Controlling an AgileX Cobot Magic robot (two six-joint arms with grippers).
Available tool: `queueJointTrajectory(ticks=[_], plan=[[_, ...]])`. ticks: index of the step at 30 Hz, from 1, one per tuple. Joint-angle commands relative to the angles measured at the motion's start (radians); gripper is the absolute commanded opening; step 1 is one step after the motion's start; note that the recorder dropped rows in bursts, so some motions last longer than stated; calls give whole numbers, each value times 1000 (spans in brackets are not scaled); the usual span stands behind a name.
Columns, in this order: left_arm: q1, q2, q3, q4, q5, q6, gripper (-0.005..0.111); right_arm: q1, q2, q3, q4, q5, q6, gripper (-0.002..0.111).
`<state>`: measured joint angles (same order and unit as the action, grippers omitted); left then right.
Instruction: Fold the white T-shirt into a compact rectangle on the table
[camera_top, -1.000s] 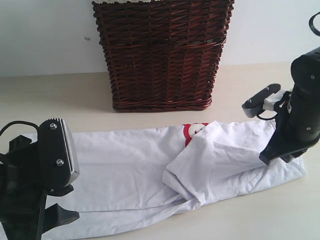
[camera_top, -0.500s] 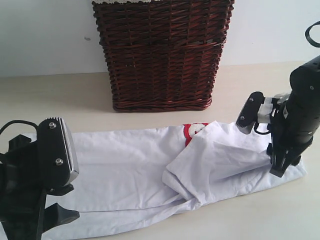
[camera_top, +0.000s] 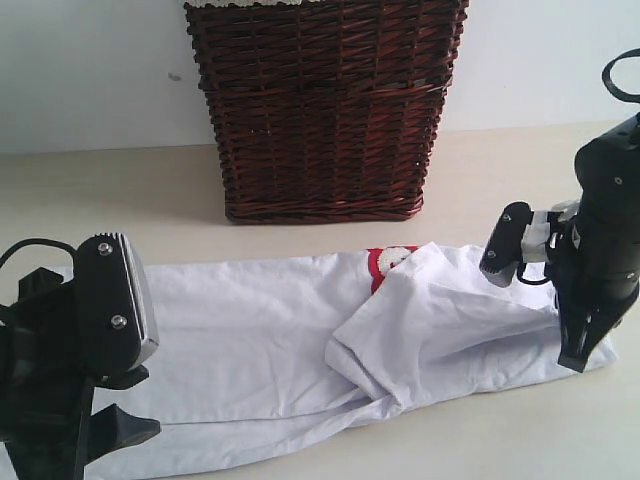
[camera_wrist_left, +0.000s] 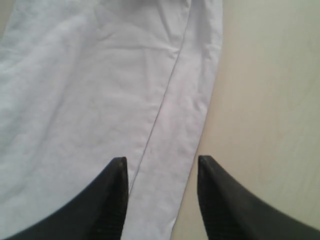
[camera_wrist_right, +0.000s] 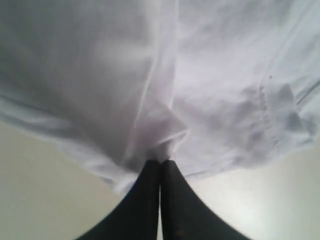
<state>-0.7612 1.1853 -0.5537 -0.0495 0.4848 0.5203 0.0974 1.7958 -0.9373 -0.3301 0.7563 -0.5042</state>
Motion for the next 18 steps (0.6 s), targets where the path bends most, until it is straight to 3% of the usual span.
queueJointTrajectory(ticks=[1, 10, 15, 18], plan=[[-8, -8, -3, -14, -12, -3, 44, -4, -42, 3, 49, 106, -53, 0], [-8, -12, -3, -13, -12, -3, 44, -4, -85, 16, 239, 281, -221, 0], [-8, -14, -3, -13, -10, -3, 44, -4, -85, 76, 149, 295, -191, 0], [-8, -14, -3, -13, -10, -3, 44, -4, -87, 82, -7, 235, -45, 2]])
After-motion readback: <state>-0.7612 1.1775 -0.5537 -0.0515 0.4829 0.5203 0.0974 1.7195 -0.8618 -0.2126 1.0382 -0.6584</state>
